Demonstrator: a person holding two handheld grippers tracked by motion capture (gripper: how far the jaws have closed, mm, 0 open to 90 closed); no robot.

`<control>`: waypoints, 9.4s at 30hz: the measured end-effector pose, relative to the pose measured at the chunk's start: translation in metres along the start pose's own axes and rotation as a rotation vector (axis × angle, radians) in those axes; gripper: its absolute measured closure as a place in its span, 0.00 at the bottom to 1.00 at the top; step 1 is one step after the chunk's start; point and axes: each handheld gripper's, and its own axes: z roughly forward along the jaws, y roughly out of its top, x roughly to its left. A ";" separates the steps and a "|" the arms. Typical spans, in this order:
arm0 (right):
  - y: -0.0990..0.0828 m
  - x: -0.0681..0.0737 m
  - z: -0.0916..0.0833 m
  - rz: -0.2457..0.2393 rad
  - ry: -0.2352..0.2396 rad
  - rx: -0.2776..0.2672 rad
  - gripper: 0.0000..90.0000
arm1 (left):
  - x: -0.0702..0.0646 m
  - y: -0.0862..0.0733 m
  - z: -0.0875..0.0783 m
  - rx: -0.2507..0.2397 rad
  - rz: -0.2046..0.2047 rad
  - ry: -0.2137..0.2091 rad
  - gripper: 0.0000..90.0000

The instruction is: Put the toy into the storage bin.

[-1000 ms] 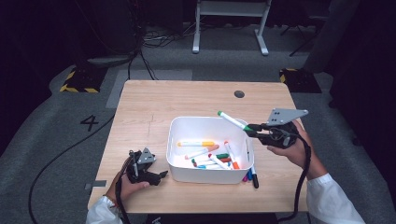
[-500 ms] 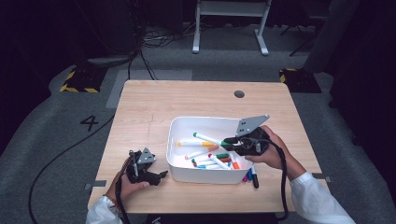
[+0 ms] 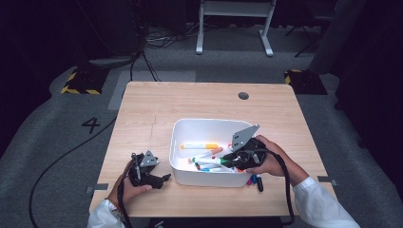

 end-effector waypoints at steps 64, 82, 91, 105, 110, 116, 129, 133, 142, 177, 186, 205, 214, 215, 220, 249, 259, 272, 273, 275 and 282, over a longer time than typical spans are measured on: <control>-0.172 0.032 0.008 0.449 -0.340 -0.067 0.40 | 0.000 0.000 0.000 -0.002 0.001 -0.001 0.17; -0.213 0.016 -0.012 0.576 -0.423 -0.061 0.83 | 0.000 0.000 0.000 -0.003 0.001 -0.001 0.17; -0.217 0.006 -0.032 0.575 -0.448 -0.101 0.84 | 0.000 0.000 0.000 -0.003 0.001 -0.001 0.17; -0.182 -0.017 -0.082 0.494 -0.492 -0.260 0.84 | 0.000 0.000 0.000 -0.002 -0.001 -0.003 0.17; -0.159 -0.022 -0.091 0.441 -0.480 -0.297 0.83 | 0.000 0.000 0.000 -0.001 0.000 -0.002 0.17; -0.120 -0.027 -0.092 0.329 -0.458 -0.288 0.84 | 0.000 0.000 0.000 -0.001 0.001 -0.002 0.17; -0.055 -0.029 -0.070 0.202 -0.362 -0.268 0.83 | 0.000 0.000 0.000 -0.001 0.006 0.000 0.17; -0.040 -0.031 -0.056 0.148 -0.328 -0.242 0.83 | 0.000 0.000 0.000 -0.001 0.006 0.000 0.17; -0.018 -0.037 -0.022 0.095 -0.235 -0.151 0.83 | 0.000 0.000 0.000 -0.001 0.008 -0.003 0.17; -0.008 -0.007 0.001 0.003 -0.029 -0.006 0.71 | 0.000 0.000 0.000 0.001 0.011 -0.003 0.17; -0.018 -0.011 -0.023 0.050 -0.154 -0.089 0.55 | 0.000 0.000 0.000 0.000 0.011 -0.004 0.17; -0.083 0.007 -0.088 0.205 -0.377 -0.239 0.35 | -0.001 0.000 0.000 -0.001 0.008 -0.003 0.17; -0.129 0.006 -0.069 0.296 -0.424 -0.196 0.35 | -0.001 0.000 0.000 -0.002 0.008 -0.002 0.17; -0.134 0.005 -0.063 0.305 -0.423 -0.183 0.35 | -0.001 0.000 0.000 -0.001 0.008 -0.002 0.17; -0.155 0.001 -0.033 0.367 -0.388 -0.149 0.35 | -0.001 0.000 0.000 -0.001 0.008 -0.002 0.17; -0.165 0.000 0.024 0.433 -0.319 -0.104 0.38 | -0.001 0.000 0.000 -0.001 0.008 -0.002 0.17; -0.186 -0.007 0.012 0.512 -0.385 -0.085 0.66 | -0.001 0.000 0.000 -0.001 0.008 -0.002 0.17; -0.198 -0.015 0.001 0.545 -0.437 -0.098 0.84 | -0.001 0.000 0.000 -0.001 0.008 -0.002 0.17; -0.198 -0.015 -0.001 0.549 -0.439 -0.098 0.84 | -0.001 0.000 0.000 0.000 0.009 -0.003 0.17; -0.198 -0.015 -0.006 0.544 -0.427 -0.110 0.84 | -0.001 0.000 0.000 -0.001 0.008 -0.003 0.17; -0.198 -0.016 -0.010 0.528 -0.426 -0.114 0.84 | -0.001 0.000 0.000 -0.001 0.008 -0.003 0.17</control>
